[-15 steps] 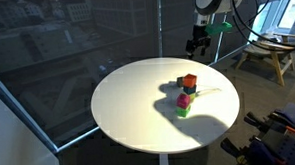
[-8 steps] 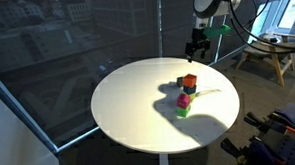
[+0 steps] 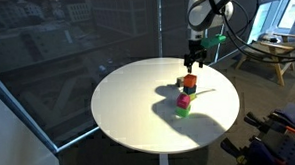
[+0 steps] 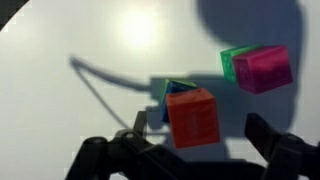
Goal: Move the orange block to the block on the left
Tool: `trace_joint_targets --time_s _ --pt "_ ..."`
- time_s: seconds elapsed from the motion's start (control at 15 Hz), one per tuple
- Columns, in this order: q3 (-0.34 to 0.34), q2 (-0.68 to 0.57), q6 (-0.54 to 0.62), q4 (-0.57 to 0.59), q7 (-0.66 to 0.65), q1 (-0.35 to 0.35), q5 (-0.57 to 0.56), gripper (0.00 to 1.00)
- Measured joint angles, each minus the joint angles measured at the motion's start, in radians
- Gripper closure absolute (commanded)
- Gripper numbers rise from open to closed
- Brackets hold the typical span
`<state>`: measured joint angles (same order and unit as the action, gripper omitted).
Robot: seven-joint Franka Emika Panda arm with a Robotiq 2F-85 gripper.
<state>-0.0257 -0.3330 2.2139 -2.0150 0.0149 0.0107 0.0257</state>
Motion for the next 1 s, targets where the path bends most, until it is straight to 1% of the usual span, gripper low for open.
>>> trace_joint_targets --time_s 0.47,1.0 --pt "0.026 -0.041 0.001 0.005 0.126 -0.005 -0.067 0.00" --pt "0.035 -0.079 0.030 0.029 0.151 -0.011 -0.077 0.00"
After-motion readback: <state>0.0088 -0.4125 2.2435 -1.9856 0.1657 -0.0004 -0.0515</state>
